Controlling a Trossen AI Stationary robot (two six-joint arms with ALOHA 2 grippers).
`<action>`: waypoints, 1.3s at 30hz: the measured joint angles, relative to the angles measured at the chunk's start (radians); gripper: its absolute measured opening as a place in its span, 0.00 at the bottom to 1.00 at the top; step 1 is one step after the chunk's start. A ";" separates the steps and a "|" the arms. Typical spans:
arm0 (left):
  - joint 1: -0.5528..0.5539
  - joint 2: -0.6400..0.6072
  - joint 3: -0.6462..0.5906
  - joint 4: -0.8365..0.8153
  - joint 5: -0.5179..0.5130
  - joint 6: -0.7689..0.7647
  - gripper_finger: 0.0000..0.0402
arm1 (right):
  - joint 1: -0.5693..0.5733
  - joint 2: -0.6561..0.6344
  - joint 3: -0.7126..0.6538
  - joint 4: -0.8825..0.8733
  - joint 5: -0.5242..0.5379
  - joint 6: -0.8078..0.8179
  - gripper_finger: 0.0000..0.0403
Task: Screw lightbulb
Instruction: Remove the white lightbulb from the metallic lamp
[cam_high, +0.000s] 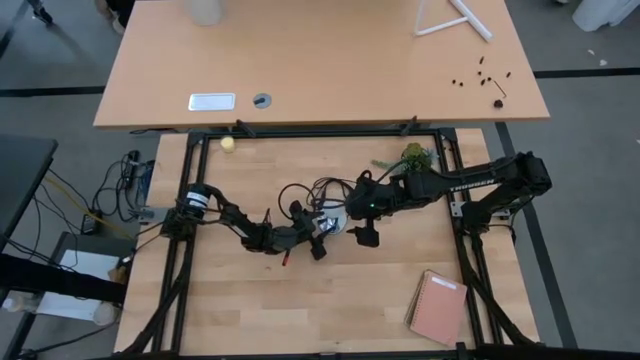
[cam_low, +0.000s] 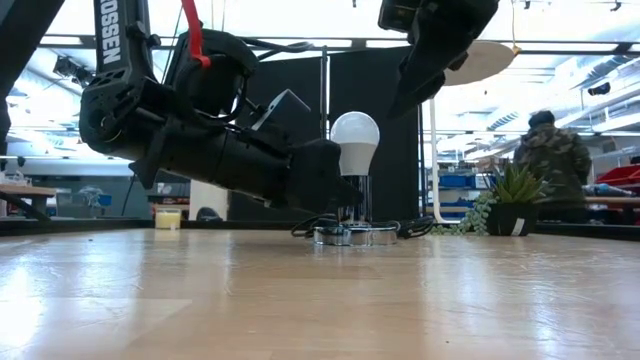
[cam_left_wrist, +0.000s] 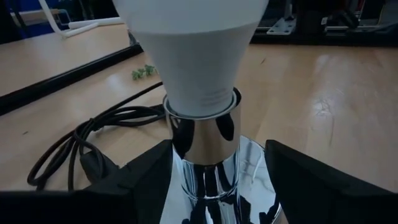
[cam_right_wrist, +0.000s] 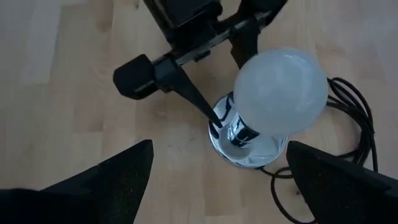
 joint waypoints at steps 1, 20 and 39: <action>0.000 0.000 0.000 0.000 0.000 0.005 0.65 | 0.000 0.000 0.000 0.000 0.000 0.000 0.94; 0.002 -0.001 0.001 -0.001 -0.001 0.005 0.77 | 0.015 0.006 0.062 -0.196 0.027 0.074 0.94; 0.002 -0.001 0.001 -0.001 0.039 -0.024 0.74 | 0.093 -0.016 -0.037 -0.132 0.017 0.044 0.94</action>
